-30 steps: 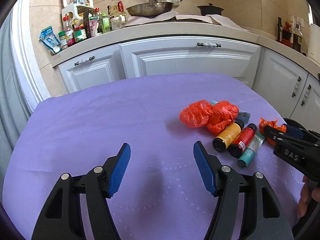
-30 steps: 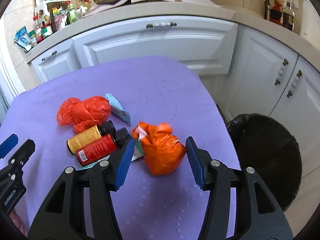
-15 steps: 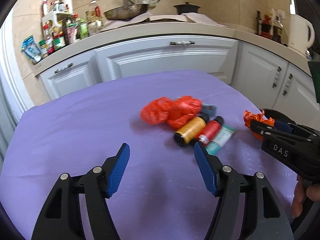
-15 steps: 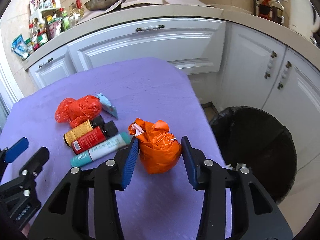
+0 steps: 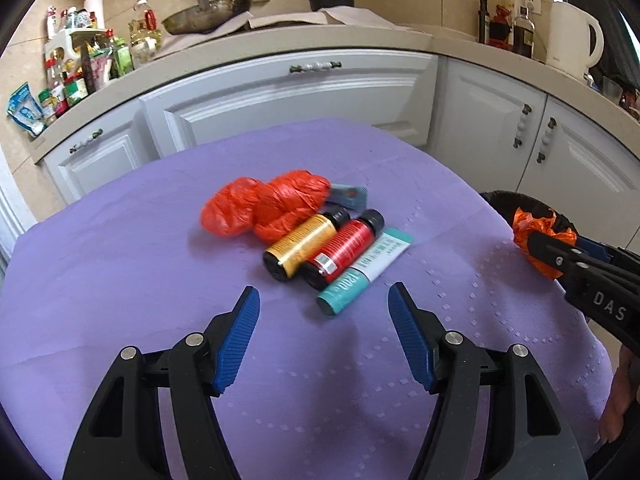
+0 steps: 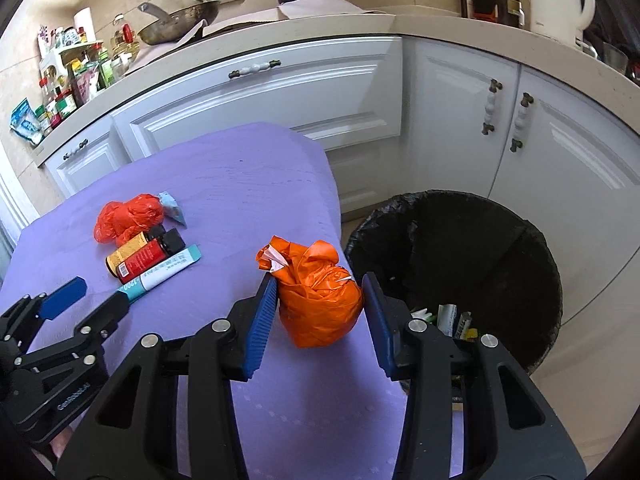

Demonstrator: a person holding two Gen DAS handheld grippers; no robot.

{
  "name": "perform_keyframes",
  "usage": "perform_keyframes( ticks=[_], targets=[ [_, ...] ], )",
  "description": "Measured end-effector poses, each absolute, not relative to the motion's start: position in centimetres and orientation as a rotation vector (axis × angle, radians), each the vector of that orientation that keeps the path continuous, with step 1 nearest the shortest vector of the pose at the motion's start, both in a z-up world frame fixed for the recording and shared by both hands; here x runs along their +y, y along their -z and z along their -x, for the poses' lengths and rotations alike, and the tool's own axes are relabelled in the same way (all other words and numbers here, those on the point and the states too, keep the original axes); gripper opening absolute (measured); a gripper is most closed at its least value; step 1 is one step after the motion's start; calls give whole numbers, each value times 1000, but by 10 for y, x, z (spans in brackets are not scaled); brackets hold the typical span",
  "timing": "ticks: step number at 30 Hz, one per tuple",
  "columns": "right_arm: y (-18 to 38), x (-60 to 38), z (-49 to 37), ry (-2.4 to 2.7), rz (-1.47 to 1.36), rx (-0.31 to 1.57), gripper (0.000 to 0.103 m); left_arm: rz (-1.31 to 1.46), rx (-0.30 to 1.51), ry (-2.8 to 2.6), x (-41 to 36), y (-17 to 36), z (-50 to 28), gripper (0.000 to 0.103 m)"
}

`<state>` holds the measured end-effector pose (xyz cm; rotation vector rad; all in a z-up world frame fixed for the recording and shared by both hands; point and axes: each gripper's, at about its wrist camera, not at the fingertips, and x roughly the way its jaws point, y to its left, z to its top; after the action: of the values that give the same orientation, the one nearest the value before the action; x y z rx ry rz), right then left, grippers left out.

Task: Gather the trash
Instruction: 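Grasp the orange bag with right gripper while left gripper grasps teal tube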

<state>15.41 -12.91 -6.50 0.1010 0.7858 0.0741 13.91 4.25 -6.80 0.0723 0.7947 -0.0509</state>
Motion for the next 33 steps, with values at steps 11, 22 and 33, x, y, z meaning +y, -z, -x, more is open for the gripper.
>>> perform_keyframes(
  ticks=[11,22,33],
  targets=[
    [71,-143,-152,-72,-132,792,42,-44,788,200,20,64,-130,64],
    [72,-143,-152,-74,-134,793,43,-63,808,78,45,70,-141,64],
    [72,-141,-153,-76,-134,792,43,-53,847,132,41,79,-151,64]
  ],
)
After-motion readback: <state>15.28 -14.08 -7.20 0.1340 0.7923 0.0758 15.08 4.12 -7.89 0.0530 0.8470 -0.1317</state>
